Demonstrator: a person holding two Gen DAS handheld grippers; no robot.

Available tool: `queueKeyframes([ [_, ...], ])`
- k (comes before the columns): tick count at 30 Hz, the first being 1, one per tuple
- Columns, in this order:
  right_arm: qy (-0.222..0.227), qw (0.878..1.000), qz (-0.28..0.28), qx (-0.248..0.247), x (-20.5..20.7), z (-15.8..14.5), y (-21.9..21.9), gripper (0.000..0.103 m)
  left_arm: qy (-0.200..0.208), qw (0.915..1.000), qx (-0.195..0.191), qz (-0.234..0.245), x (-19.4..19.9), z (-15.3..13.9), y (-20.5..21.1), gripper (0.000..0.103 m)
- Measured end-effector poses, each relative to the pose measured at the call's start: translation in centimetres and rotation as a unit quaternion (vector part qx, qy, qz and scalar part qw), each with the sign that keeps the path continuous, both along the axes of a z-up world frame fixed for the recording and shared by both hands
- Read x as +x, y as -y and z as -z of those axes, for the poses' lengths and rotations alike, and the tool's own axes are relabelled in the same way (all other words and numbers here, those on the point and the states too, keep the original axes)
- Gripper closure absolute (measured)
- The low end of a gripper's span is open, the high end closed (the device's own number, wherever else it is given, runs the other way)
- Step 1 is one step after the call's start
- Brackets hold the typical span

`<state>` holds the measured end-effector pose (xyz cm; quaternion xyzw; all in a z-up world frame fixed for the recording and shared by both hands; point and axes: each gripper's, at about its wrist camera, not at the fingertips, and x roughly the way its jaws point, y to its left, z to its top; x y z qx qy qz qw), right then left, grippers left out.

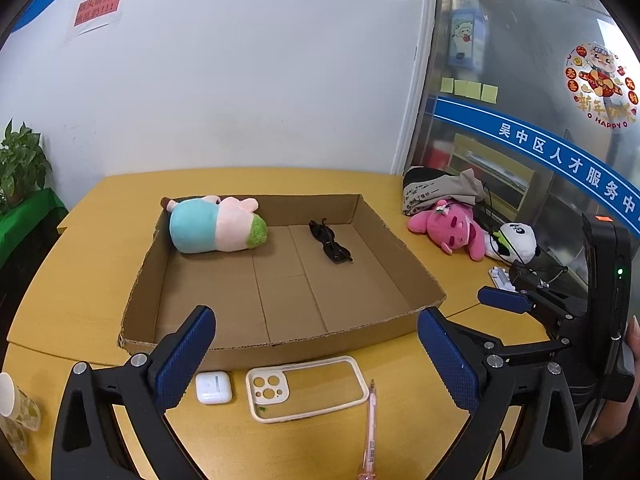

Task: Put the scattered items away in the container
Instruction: 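Move the left gripper down to the clear white-rimmed phone case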

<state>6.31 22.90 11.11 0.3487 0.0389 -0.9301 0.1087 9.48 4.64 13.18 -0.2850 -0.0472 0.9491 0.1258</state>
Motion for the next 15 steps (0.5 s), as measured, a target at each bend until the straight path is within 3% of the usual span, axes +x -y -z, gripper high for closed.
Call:
queueKeyframes([
  [15,0.005,1.000,0.002,-0.004,-0.27,0.68,0.29,0.026,0.012,0.9999,0.001,-0.003,-0.31,0.88,0.03,0.000],
])
